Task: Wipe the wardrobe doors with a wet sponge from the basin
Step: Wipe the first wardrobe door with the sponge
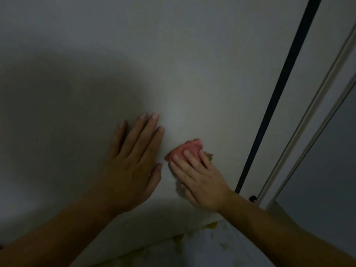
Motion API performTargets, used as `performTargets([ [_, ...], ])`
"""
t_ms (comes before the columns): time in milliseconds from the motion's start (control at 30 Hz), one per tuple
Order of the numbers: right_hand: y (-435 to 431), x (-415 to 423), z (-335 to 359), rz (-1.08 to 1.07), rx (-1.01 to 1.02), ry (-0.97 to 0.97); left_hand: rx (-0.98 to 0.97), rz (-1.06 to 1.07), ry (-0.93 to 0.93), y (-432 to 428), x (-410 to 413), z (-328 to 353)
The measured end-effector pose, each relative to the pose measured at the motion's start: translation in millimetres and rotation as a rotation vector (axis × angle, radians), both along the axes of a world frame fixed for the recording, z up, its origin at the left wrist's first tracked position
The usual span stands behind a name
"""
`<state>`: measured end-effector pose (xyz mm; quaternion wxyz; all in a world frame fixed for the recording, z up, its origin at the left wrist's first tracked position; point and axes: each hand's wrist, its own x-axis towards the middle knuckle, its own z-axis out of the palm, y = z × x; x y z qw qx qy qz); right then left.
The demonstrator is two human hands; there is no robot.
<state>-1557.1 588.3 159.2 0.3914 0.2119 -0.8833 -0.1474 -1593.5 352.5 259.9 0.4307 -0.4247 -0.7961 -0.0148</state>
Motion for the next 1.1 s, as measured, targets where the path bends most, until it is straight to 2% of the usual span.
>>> performTargets([
  [33, 2, 3, -8, 0.015, 0.056, -0.012, 0.000, -0.006, -0.006, -2, 1, -4],
  [100, 1, 2, 4, 0.055, 0.020, -0.010, 0.008, -0.008, -0.012, -4, 1, -11],
  [200, -10, -10, 52, 0.079, -0.253, 0.086, 0.035, 0.000, -0.025, 0, 1, -19],
  [267, -12, -15, 58, 0.000, -0.480, 0.155, 0.038, 0.011, -0.025, 7, 2, -23],
  [333, -13, -12, 21, -0.105, -0.735, 0.155, 0.005, 0.010, -0.029, 17, 4, -29],
  [467, -26, 21, -101, -0.294, -1.175, -0.090, -0.128, -0.042, -0.036, 34, 10, -54],
  [567, -41, 23, -106, -0.253, -1.510, -0.133, -0.192, -0.036, -0.037, 38, 9, -72],
  [633, -46, 18, -76, -0.143, -1.553, -0.062, -0.211, -0.021, -0.036, 38, 7, -81],
  [700, -43, 11, -56, -0.070, -1.456, 0.016, -0.228, -0.018, -0.027, 41, 6, -89],
  [800, -41, 10, -96, -0.177, -1.386, -0.043, -0.230, -0.002, -0.026, 44, 6, -97],
  [900, -54, 30, -161, -0.355, -1.597, -0.233, -0.213, 0.023, -0.026, 46, 8, -102],
  [967, -58, 35, -172, -0.518, -1.752, -0.337, -0.205, 0.027, -0.033, 48, 8, -106],
  [1100, -56, 26, -160, -0.323, -1.826, -0.193, -0.192, 0.032, -0.061, 54, 9, -114],
])
